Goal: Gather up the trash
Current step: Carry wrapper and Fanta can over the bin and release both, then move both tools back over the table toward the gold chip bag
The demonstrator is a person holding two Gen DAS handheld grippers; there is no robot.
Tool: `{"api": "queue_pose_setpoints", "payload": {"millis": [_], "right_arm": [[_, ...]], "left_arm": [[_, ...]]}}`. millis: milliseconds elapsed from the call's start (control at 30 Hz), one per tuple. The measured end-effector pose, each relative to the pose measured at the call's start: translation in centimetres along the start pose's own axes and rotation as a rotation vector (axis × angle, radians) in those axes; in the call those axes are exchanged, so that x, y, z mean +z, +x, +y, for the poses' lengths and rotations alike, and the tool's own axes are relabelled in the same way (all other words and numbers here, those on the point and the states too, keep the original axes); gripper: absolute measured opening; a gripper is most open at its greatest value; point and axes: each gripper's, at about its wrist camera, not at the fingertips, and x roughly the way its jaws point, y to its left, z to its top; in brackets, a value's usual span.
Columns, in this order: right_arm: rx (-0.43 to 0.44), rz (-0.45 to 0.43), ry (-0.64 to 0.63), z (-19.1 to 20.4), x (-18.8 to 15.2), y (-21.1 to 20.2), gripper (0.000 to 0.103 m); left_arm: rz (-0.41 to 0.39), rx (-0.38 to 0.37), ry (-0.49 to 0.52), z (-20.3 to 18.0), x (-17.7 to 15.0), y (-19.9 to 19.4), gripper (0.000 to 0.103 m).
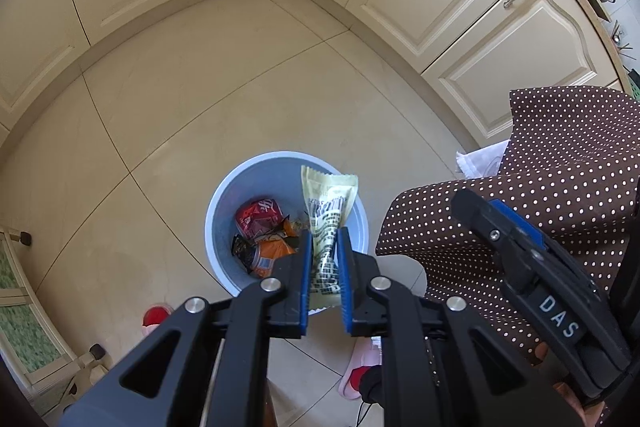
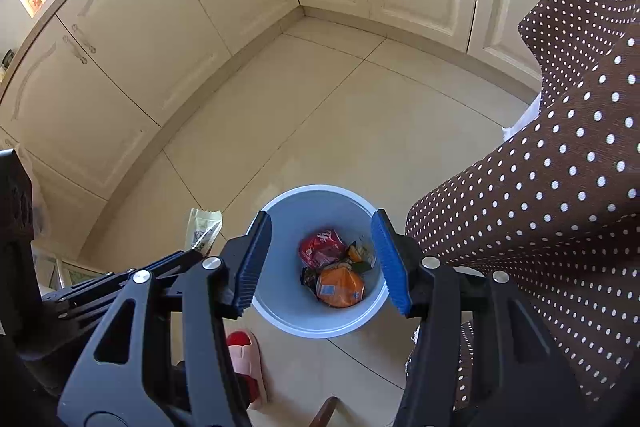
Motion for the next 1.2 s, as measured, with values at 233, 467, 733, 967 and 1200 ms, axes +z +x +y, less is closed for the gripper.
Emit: {"api": "queue_pose_setpoints", "payload": {"millis": [233, 467, 733, 967, 1200], "right_arm": [[-0.002, -0.018, -0.001, -0.1, 0.2, -1.2, 0.052], [-0.005, -0.044, -0.001, -0.1, 0.5, -3.1, 0.052], [-0.005, -0.108, -0.007, 0.2, 0.6, -7.3, 0.052], [-0.007, -0.225, -0.015, -0.1, 0.4, -14.5, 0.052], [-0.051, -0.401, 0.003, -2.2, -0.8, -24.7, 0.054]], "left_arm": [[-0.009, -0.003, -0.006, -0.2, 0.3, -0.6, 0.019], [-0.033, -0.010, 0.000, -1.0, 0.4, -2.3, 0.023], [-0.094, -0.026, 0.028, -3.2, 0.0, -6.3, 0.023], [-0.195, -0.068, 0.100, -7.4, -1.5, -12.8, 0.023], [-0.304, -0.143, 0.238, -14.6, -4.1, -19.8, 0.024]]}}
